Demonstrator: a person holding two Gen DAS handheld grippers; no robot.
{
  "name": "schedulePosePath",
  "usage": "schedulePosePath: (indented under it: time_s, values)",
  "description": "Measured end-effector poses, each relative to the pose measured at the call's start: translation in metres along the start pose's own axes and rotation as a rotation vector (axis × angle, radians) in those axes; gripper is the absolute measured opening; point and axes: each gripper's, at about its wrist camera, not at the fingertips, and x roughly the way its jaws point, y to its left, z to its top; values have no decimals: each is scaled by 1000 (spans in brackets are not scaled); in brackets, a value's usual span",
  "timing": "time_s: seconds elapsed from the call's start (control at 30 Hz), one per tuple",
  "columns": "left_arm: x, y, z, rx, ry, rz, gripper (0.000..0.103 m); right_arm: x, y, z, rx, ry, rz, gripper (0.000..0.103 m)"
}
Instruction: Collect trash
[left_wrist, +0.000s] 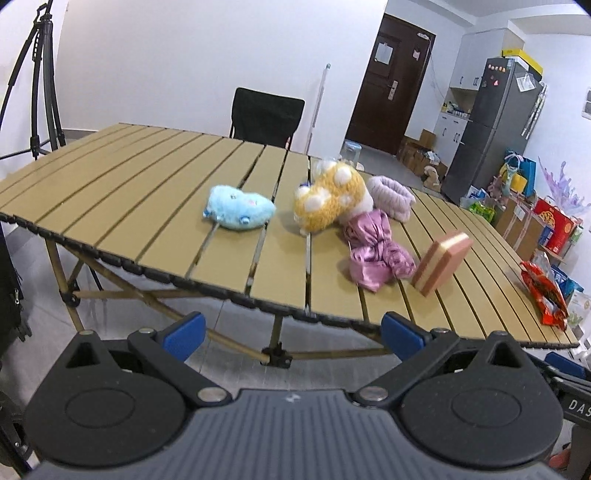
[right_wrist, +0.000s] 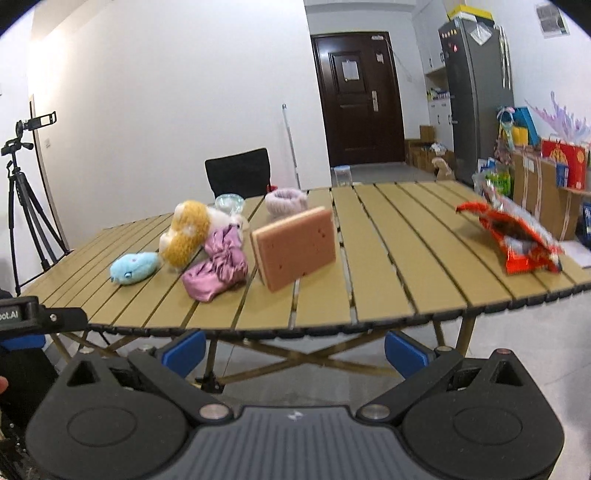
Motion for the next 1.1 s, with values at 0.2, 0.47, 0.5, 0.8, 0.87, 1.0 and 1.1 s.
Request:
schedulePosePath:
  time_s: [0.2, 0.47, 0.5, 0.8, 0.87, 1.0, 1.1]
  values:
    - [11, 1, 16, -8, -23, 14, 103, 11, -2, 14, -9, -29, 3, 103]
    - [34, 9, 33, -23, -16, 34, 103, 39, 6, 27, -54, -52, -3, 103]
    - [37, 10, 35, -24, -12, 38, 103, 42, 7, 29, -55, -55, -6, 103]
    - [60, 19, 50, -31, 6, 66, 103, 80, 20, 43, -47, -77, -37, 103]
    - [65, 22, 55, -36, 8, 73, 103, 88, 24, 45, -49, -76, -47, 103]
    - [74, 26, 64, -46, 8, 82, 103, 102, 34, 50, -53, -83, -111, 103]
    - [79, 26, 69, -49, 4, 85, 103, 112, 39, 53, -52, -83, -145, 103]
